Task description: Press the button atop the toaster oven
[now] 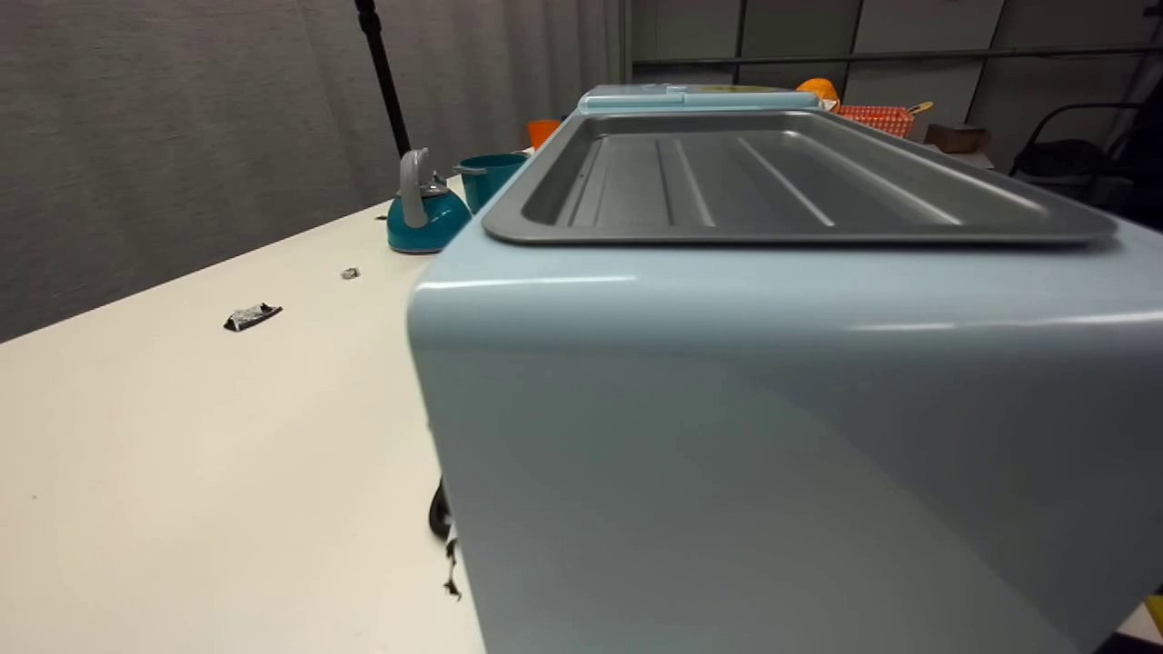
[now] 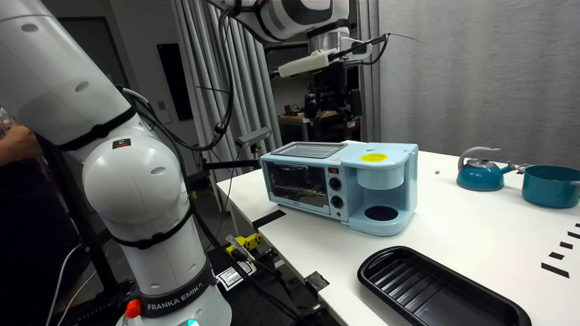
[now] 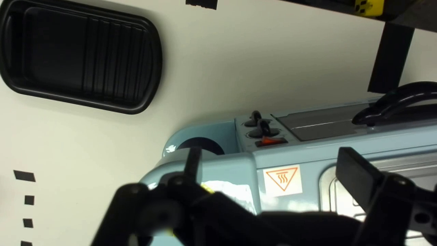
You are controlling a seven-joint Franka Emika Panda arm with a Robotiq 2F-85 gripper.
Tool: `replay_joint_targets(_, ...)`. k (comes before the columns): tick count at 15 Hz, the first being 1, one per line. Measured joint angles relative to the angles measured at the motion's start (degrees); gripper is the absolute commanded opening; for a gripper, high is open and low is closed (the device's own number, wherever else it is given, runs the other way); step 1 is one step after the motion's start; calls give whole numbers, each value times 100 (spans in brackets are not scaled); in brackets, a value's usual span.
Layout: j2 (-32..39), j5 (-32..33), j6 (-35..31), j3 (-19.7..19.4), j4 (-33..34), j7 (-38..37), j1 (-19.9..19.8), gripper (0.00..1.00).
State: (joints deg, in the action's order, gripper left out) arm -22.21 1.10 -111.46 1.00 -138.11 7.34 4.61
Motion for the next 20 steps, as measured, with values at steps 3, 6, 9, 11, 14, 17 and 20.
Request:
replay_joint_targets(3, 124, 0, -342, 6, -18, 2, 0, 100)
replay_joint_targets(6, 359, 0, -815, 21, 8, 13, 0, 100)
replay_joint_targets(9, 637, 0, -1112, 26, 121, 21, 0, 100)
replay_joint_targets(11, 832, 1, -1133, 25, 296, 21, 0, 100)
replay_joint_targets(14, 1123, 22, -1130, 16, 667, 60, -5, 100)
replay_joint_targets(17, 1382, 22, -1123, 11, 1046, 116, -13, 100)
replay_joint_targets(20, 1593, 22, -1123, 8, 1290, 123, -30, 74)
